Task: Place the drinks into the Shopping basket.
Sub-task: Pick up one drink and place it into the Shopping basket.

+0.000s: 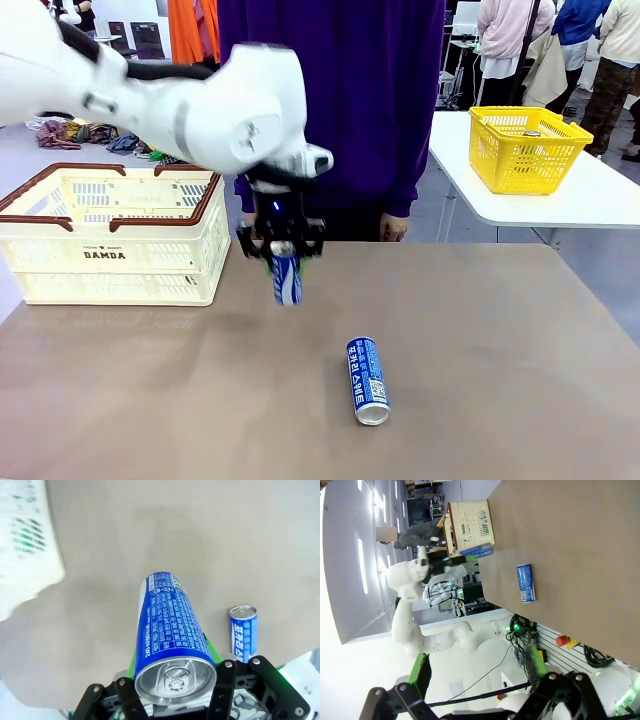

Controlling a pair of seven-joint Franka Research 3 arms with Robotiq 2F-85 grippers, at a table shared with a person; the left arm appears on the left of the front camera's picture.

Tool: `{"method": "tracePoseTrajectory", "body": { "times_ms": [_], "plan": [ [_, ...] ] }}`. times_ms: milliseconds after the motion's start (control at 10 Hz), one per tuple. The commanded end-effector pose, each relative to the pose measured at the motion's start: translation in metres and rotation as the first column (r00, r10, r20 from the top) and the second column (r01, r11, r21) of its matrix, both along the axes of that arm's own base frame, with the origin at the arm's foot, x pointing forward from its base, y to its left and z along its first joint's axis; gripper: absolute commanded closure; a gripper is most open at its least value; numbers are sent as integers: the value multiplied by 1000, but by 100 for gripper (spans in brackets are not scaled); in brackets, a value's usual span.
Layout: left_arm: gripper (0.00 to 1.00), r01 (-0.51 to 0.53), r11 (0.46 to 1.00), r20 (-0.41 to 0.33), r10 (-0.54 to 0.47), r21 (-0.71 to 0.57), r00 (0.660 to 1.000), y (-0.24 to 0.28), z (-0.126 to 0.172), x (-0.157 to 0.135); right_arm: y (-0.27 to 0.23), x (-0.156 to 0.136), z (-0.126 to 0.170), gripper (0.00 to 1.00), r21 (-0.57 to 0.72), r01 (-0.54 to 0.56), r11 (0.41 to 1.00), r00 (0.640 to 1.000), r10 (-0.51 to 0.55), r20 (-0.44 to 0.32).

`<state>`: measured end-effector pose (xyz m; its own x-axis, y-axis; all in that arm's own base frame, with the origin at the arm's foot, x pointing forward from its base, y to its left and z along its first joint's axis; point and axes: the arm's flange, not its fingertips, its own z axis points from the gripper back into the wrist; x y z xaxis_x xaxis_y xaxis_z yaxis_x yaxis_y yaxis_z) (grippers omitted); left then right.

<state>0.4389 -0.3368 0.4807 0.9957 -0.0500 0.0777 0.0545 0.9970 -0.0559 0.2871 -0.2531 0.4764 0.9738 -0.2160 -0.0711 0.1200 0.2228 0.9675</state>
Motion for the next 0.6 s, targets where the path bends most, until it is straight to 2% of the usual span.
{"method": "tracePoseTrajectory", "body": {
  "times_ms": [0,100,200,300,400,500],
  "plan": [
    [100,163,986,22,-162,-29,987,54,84,8,0,-2,4,0,-7,-7,1000,1000,7,-21],
    [100,247,969,69,-244,-29,967,86,136,13,0,-2,4,0,-7,-7,1000,1000,7,-21],
    [100,265,962,131,-255,-68,958,111,177,11,0,-2,4,0,-7,-7,1000,1000,7,-21],
    [100,166,986,224,-155,-33,962,137,207,16,0,-2,4,0,-7,-7,1000,1000,7,-21],
    [100,18,1000,301,-14,-9,953,165,224,29,0,-2,4,0,-7,-7,1000,1000,7,-21],
    [100,-140,989,342,114,51,933,198,227,49,0,-2,4,0,-7,-7,1000,1000,7,-21]
  ]
}}
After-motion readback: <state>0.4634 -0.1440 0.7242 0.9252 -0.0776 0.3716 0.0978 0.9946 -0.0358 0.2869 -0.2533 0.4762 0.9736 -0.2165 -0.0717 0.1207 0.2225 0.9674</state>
